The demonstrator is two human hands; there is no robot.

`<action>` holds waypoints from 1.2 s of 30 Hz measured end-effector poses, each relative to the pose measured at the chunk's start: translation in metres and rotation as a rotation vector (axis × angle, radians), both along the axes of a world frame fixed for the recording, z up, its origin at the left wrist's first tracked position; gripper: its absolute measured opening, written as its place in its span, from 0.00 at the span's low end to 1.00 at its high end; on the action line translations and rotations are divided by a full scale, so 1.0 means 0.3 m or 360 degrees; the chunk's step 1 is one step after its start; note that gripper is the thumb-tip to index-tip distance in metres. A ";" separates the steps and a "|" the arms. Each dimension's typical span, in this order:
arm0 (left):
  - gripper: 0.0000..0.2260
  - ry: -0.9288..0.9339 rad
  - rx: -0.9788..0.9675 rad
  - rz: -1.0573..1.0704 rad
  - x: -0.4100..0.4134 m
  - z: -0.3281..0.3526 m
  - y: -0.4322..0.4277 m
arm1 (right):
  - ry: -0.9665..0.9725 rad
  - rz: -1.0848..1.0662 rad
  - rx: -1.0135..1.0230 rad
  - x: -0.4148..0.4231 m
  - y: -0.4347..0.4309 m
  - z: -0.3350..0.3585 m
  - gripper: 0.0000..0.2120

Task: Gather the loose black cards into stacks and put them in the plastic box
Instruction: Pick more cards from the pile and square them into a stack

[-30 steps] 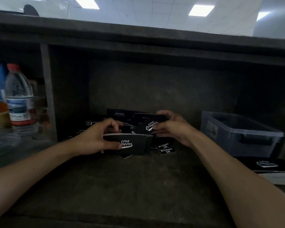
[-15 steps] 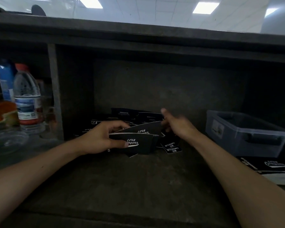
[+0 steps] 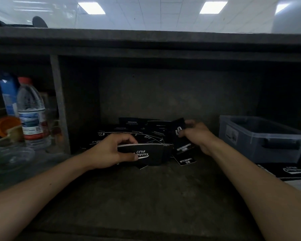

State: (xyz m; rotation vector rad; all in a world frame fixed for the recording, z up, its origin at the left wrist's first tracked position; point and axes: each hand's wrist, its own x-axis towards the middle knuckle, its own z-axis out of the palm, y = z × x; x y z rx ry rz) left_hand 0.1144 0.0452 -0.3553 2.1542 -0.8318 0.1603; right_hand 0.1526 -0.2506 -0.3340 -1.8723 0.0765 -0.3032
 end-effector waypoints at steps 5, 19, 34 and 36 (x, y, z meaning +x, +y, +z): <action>0.14 0.0029 -0.0006 -0.0005 0.008 -0.001 0.008 | -0.0118 0.0085 0.0217 -0.017 0.022 0.021 0.45; 0.34 -0.0012 -0.0028 0.0123 0.016 -0.012 0.006 | 0.0406 0.0585 0.0350 -0.049 0.053 0.024 0.09; 0.17 -0.0042 -0.0100 -0.0088 0.007 -0.009 0.000 | 0.0157 0.0108 -0.1022 -0.009 0.014 -0.032 0.32; 0.13 -0.0061 -0.0053 -0.0061 0.008 -0.008 0.000 | 0.0232 0.0112 -0.0950 -0.015 0.005 -0.019 0.32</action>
